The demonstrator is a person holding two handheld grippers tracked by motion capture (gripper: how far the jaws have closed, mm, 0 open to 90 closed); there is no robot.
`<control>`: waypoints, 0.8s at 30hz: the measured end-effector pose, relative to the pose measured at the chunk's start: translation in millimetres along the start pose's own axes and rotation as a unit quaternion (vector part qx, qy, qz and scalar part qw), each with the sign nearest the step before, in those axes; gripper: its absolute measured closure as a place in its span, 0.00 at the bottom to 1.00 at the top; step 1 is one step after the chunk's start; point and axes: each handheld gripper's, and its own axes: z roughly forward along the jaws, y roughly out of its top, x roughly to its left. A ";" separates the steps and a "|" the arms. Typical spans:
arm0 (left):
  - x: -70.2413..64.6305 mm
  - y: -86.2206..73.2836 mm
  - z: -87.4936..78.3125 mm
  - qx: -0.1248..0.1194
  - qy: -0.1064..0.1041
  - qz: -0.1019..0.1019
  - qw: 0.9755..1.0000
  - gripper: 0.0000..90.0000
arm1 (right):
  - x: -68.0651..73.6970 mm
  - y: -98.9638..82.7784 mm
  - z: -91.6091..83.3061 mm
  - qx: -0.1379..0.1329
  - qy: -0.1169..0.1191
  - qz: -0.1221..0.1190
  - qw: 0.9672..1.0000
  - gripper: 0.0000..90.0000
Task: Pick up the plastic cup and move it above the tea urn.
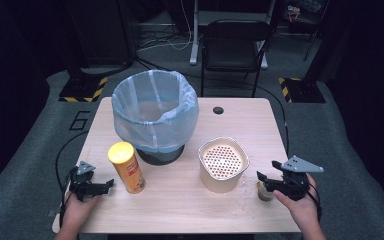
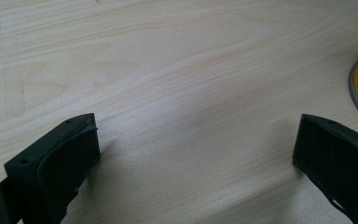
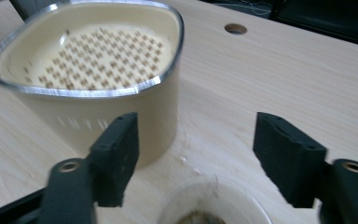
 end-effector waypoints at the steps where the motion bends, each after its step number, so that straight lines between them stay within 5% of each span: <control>1: 0.1 0.0 -0.1 0.000 0.000 0.001 1.000 0.00 | 1.5 5.5 2.9 0.000 0.002 0.004 1.000 0.39; 8: 0.0 0.0 0.0 0.000 0.000 0.000 1.000 0.00 | 8.8 29.4 32.2 0.013 0.019 0.011 1.000 0.44; 13: 0.0 0.0 0.0 0.000 0.000 0.000 1.000 0.00 | 13.2 31.9 57.3 0.052 0.035 0.015 0.998 0.50; 24: 0.0 0.0 0.0 0.000 0.000 0.000 1.000 0.00 | 21.1 27.8 53.6 0.064 0.054 0.020 0.996 0.54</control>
